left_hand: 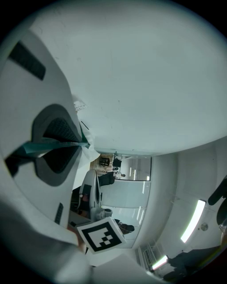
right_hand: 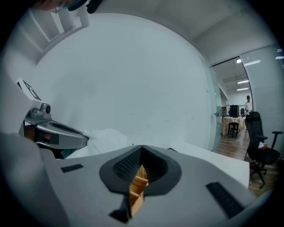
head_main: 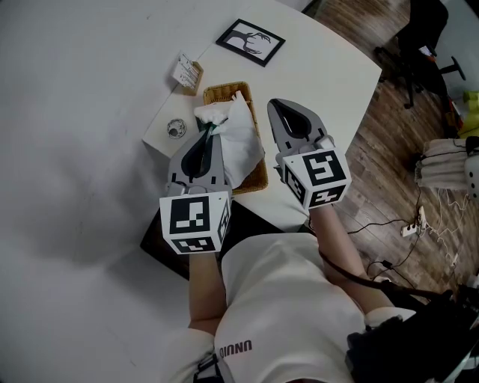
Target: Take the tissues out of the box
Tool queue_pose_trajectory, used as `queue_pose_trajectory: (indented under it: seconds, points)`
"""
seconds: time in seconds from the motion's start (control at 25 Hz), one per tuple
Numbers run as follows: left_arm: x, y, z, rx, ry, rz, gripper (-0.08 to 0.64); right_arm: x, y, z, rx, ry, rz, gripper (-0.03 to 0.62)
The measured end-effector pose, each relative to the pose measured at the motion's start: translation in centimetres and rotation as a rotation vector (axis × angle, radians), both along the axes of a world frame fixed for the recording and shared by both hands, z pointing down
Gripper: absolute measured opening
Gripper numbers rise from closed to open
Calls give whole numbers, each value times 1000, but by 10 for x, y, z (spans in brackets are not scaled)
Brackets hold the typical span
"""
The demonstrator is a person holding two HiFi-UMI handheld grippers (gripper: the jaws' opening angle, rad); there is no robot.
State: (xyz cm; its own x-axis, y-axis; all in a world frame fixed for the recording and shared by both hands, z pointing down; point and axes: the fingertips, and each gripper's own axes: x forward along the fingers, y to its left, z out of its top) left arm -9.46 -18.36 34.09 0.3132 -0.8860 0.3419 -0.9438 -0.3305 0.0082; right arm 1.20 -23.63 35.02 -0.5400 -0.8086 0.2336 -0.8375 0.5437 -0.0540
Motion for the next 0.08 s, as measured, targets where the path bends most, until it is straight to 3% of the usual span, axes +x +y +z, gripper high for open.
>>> queue_pose_trajectory:
  seconds: [0.08]
  points:
    - [1, 0, 0, -2, -1, 2, 22, 1, 0, 0, 0, 0, 0, 18]
